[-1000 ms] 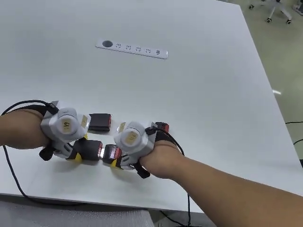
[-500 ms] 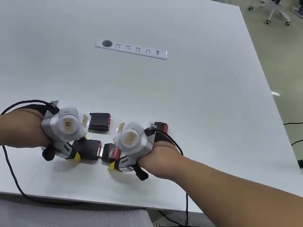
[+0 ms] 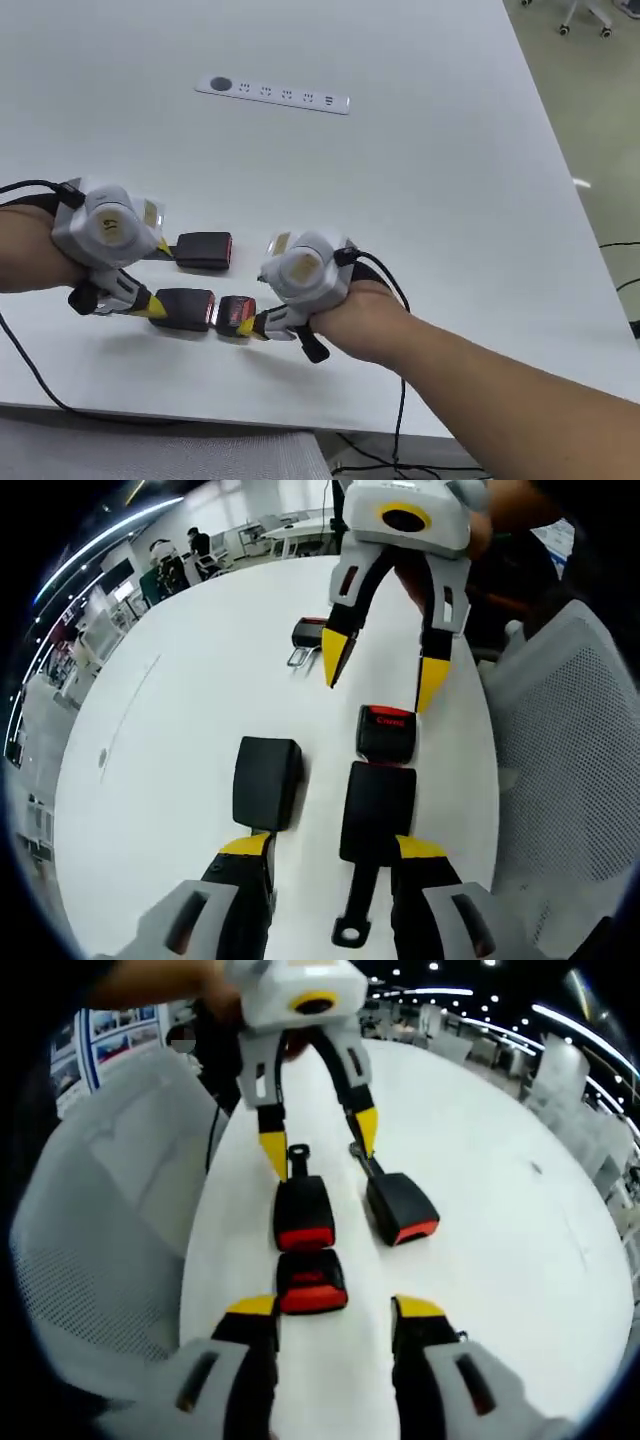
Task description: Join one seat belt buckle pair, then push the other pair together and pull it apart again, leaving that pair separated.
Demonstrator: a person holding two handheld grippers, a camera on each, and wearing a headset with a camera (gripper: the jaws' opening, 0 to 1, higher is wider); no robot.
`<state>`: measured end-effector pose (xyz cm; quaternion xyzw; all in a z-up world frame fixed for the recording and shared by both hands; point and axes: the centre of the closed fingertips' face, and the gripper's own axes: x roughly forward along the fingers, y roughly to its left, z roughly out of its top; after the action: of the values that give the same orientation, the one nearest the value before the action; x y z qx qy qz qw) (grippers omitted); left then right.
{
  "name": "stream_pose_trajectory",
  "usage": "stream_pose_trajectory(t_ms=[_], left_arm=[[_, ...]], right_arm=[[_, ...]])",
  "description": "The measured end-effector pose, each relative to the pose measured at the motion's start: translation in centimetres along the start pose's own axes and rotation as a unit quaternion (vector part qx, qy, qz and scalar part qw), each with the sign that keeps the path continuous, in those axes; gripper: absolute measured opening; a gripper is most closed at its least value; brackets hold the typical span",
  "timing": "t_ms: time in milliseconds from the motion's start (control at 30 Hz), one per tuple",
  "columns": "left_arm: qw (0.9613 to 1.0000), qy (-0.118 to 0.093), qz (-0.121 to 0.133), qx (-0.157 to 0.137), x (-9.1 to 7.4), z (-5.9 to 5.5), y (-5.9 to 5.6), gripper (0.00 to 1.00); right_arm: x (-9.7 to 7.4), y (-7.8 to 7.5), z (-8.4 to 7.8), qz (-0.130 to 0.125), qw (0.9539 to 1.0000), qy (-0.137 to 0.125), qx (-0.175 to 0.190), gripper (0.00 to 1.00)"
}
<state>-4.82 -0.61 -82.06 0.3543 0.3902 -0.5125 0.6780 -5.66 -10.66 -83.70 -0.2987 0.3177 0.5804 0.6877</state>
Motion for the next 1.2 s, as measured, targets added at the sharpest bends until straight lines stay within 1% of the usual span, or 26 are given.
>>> stream_pose_trajectory(t_ms=[33,100,167,233,267,300,333,367,400,467,500,533,600,633,700,767,833,933,967,1000,1033,1067,1100,1133,1167,1200], left_arm=[[0.9999,-0.005,0.006,-0.014,0.1,0.0,0.4,0.48],[0.9998,-0.007,0.012,-0.017,0.3,0.0,1.1,0.48],[0.9997,-0.006,0.014,-0.021,0.7,0.0,1.6,0.48],[0.9997,-0.005,0.017,-0.019,1.1,0.1,2.2,0.5],[0.9997,-0.005,0.017,-0.02,1.2,0.2,2.5,0.5],[0.9996,-0.007,0.017,-0.023,1.4,0.3,2.8,0.5],[0.9992,-0.006,0.015,-0.037,1.6,0.3,3.1,0.5],[0.999,-0.01,0.017,-0.041,1.8,0.5,3.6,0.5],[0.999,-0.011,0.021,-0.038,2.0,0.6,4.1,0.51],[0.9994,-0.004,0.02,-0.028,2.6,0.4,4.9,0.51],[0.9995,-0.004,0.018,-0.025,2.7,0.4,5.1,0.52],[0.9997,-0.003,0.014,-0.019,2.9,0.6,5.4,0.52],[0.9998,-0.004,0.011,-0.018,3.3,0.9,6.1,0.54],[0.9998,-0.007,0.004,-0.017,3.6,1.2,6.2,0.54],[0.9999,-0.008,-0.003,-0.009,4.2,1.6,6.3,0.54],[0.9998,-0.001,-0.019,-0.002,5.0,1.6,6.0,0.54],[0.9995,0.009,-0.029,0.009,5.7,1.4,5.9,0.53],[0.9992,0.013,-0.037,0.008,6.6,1.1,6.2,0.53],[0.9989,0.013,-0.044,0.004,6.7,1.1,6.0,0.53],[0.9987,0.015,-0.047,0.008,6.9,1.1,5.9,0.53],[0.9985,0.01,-0.053,0.007,6.8,1.4,5.9,0.53],[0.9986,0.012,-0.052,0.006,6.8,1.4,6.1,0.53],[0.9985,0.012,-0.054,0.006,6.8,1.4,6.0,0.53],[0.9983,0.012,-0.055,0.012,6.8,1.4,6.1,0.52],[0.9983,0.013,-0.056,0.012,6.8,1.4,6.2,0.5],[0.998,0.013,-0.059,0.019,6.8,1.4,6.3,0.48]], right_arm=[[-0.4,-0.7,-0.2,-0.01,0.9999,0.0,-0.008,0.45],[-0.9,-1.5,-0.5,-0.009,0.9999,-0.003,0.004,0.44],[-1.3,-2.8,-1.3,-0.021,0.9998,0.0,0.007,0.44],[-1.7,-3.7,-2.0,-0.027,0.9996,0.004,0.012,0.44],[-2.0,-4.5,-2.7,-0.034,0.9993,0.008,0.016,0.44],[-2.2,-4.9,-3.1,-0.035,0.9991,0.01,0.02,0.44],[-2.5,-5.4,-3.8,-0.038,0.999,0.015,0.017,0.43],[-2.8,-5.9,-4.5,-0.043,0.9987,0.024,0.013,0.43],[-3.2,-6.5,-5.2,-0.046,0.9984,0.029,0.014,0.43],[-3.9,-7.4,-6.3,-0.051,0.9979,0.037,0.019,0.43],[-4.2,-7.7,-6.7,-0.053,0.9977,0.04,0.018,0.43],[-4.3,-7.9,-6.9,-0.055,0.9975,0.042,0.018,0.44],[-4.7,-8.8,-7.8,-0.058,0.9969,0.047,0.024,0.44],[-4.7,-9.0,-8.2,-0.06,0.9966,0.051,0.024,0.45],[-4.7,-9.3,-8.7,-0.057,0.9964,0.056,0.027,0.45],[-4.5,-9.2,-8.9,-0.053,0.9964,0.06,0.028,0.45],[-4.0,-9.5,-9.3,-0.047,0.9963,0.065,0.03,0.46],[-3.6,-10.0,-9.3,-0.043,0.9965,0.064,0.033,0.46],[-3.5,-9.9,-9.2,-0.038,0.9966,0.064,0.035,0.44],[-3.4,-9.9,-9.1,-0.036,0.9968,0.064,0.033,0.43],[-3.2,-9.9,-9.0,-0.035,0.9969,0.064,0.029,0.43],[-3.1,-9.8,-8.9,-0.029,0.9971,0.066,0.024,0.43],[-3.0,-9.5,-9.0,-0.021,0.9972,0.068,0.021,0.4],[-2.8,-8.2,-9.4,0.012,0.9967,0.078,0.022,0.36],[-2.8,-9.0,-9.1,-0.009,0.9973,0.072,-0.011,0.35],[-2.9,-8.7,-8.9,-0.003,0.9977,0.067,0.008,0.35]])
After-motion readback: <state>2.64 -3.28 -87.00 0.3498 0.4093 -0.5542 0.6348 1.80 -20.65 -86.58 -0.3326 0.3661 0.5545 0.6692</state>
